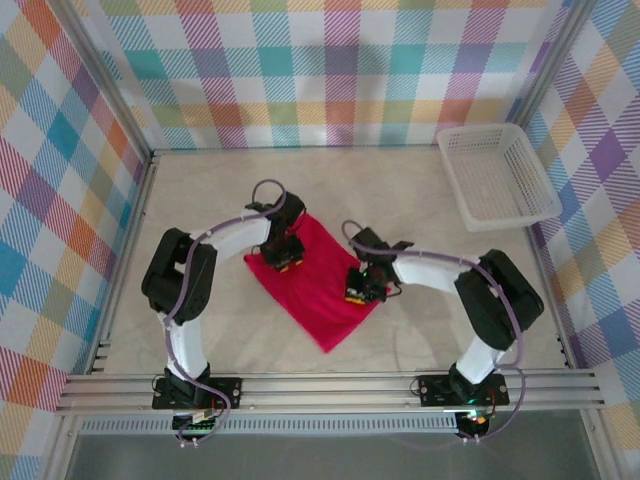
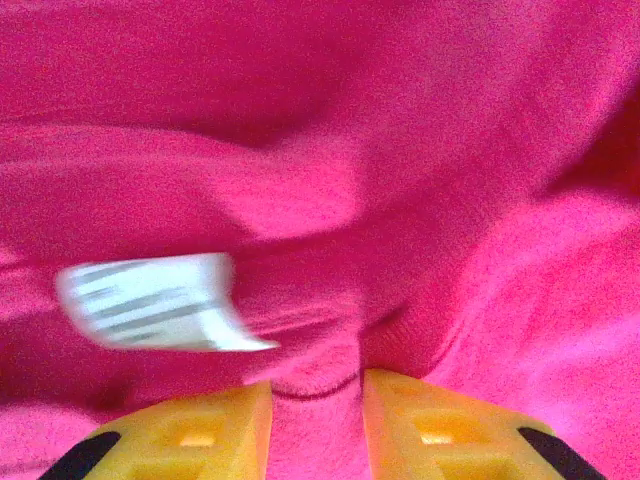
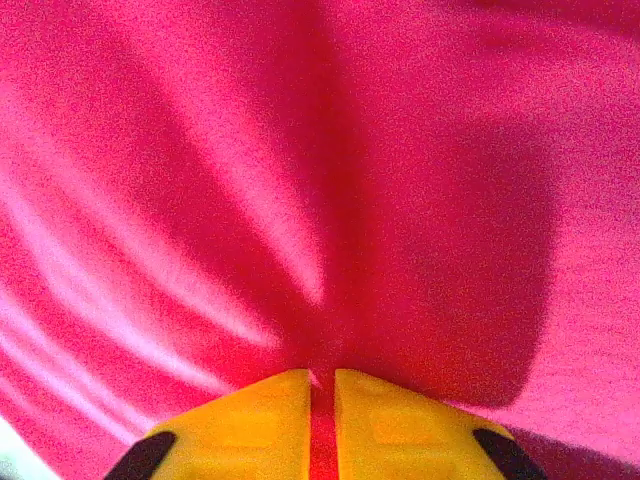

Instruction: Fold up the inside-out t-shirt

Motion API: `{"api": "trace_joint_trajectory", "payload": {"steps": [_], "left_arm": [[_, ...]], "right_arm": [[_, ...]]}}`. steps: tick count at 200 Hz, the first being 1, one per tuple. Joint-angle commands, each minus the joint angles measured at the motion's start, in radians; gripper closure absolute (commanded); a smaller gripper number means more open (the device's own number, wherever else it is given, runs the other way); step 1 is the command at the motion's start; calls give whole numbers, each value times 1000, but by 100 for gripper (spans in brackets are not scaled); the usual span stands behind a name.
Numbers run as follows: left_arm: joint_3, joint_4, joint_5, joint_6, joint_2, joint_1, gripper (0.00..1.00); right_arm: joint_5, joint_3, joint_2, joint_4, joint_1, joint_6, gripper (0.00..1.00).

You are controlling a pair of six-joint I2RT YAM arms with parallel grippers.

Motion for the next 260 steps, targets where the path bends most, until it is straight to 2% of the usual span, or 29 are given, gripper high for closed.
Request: {"api": "trace_joint_trajectory", "payload": {"steps": [1, 23, 42, 68, 86, 104, 123, 134, 152, 172, 194, 206, 236, 247, 260], "left_arm": [[156, -109, 6, 124, 4, 28, 69], [202, -156, -8, 162, -79, 34, 66], [156, -168, -21, 180, -161, 59, 64], [35, -158, 9, 184, -232, 138, 61], [-41, -137, 70, 187, -252, 184, 59], [-93, -108, 92, 185, -267, 194, 58], [-127, -60, 123, 178, -253, 198, 54], [-132, -33, 132, 178, -229, 200, 51], [-127, 11, 119, 182, -164, 204, 50], [-97, 57, 81, 209, -63, 207, 50], [1, 4, 14, 249, 32, 222, 51], [43, -23, -7, 274, 40, 226, 50], [36, -10, -32, 331, -65, 226, 41], [20, -6, -51, 344, -111, 226, 28], [-13, 7, -79, 347, -167, 226, 13]], "right_arm": [[69, 29, -96, -17, 56, 26, 76], [208, 124, -126, -47, 46, -139, 57], [255, 235, -59, -26, 22, -322, 46], [230, 421, 125, -2, -24, -513, 32], [214, 595, 283, -74, -44, -595, 29], [212, 750, 415, -148, -60, -622, 32], [137, 810, 486, -134, -89, -609, 42], [105, 834, 523, -121, -110, -592, 51], [119, 916, 612, -169, -144, -549, 66], [119, 1056, 722, -297, -164, -511, 67], [149, 1149, 776, -413, -168, -495, 64], [161, 1172, 750, -449, -168, -498, 59], [177, 1079, 586, -386, -182, -539, 24], [178, 1039, 554, -345, -196, -560, 19], [145, 1032, 566, -317, -217, -580, 18]]}}
